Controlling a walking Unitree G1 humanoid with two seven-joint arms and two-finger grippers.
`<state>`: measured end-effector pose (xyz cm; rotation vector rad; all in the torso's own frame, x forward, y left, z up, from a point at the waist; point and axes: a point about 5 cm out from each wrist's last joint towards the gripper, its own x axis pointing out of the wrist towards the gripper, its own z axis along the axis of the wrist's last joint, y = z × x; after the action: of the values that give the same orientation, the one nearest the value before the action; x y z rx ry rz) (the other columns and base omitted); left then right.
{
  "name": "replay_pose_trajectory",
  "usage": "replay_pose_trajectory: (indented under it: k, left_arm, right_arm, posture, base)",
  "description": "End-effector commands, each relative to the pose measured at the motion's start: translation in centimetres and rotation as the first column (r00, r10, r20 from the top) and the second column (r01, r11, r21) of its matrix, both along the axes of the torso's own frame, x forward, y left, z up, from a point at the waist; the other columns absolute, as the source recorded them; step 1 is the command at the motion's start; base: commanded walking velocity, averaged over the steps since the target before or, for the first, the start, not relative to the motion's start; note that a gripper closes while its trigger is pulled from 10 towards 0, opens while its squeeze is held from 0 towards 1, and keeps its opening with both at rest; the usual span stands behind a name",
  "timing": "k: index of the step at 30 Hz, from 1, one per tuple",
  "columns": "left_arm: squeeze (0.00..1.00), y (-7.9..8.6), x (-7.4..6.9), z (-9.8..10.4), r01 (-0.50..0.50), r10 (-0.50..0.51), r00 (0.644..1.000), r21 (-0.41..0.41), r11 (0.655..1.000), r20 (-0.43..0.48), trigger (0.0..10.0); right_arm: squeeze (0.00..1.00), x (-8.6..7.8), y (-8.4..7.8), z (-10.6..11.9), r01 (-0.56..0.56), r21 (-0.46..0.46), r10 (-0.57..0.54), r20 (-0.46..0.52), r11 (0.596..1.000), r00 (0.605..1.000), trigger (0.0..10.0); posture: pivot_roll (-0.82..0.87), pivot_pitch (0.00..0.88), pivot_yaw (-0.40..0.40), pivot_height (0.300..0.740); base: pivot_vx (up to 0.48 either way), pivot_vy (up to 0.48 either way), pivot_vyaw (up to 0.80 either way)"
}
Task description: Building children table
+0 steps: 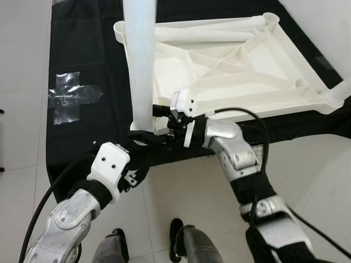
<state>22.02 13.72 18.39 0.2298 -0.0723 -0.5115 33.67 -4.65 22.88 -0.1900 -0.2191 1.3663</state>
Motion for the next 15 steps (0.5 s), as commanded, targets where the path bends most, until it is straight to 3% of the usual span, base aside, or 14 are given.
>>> replay_pose_trajectory:
  k: [1, 2, 15]
  left_arm:
    - [0.0, -0.2, -0.2, -0.7, -0.001, 0.001, 1.0, -0.002, 1.0, -0.027, 10.0]
    - [0.0, -0.2, -0.2, -0.7, -0.001, 0.001, 1.0, 0.0, 1.0, -0.027, 10.0]
    - [0.0, 0.3, -1.3, -1.0, -0.019, 0.02, 0.998, 0.024, 1.0, -0.052, 10.0]
  right_arm:
    - [0.0, -0.3, 0.3, -0.4, -0.04, -0.005, 0.04, 0.0, 0.999, 0.999, 10.0]
    - [0.0, 0.2, 0.2, 0.2, -0.058, -0.001, 0.058, 0.009, 0.998, 0.998, 0.0]
    - [0.0, 2.1, 1.2, 2.2, -0.151, 0.011, 0.151, 0.017, 0.988, 0.988, 0.0]
  posture:
    - [0.13, 0.273, -0.142, 0.74]
    - [0.14, 0.27, -0.146, 0.74]
    - [0.19, 0.308, -0.146, 0.74]
  base:
    - [0.0, 0.0, 0.0]
    - [0.0, 0.0, 0.0]
    - [0.0, 0.0, 0.0]
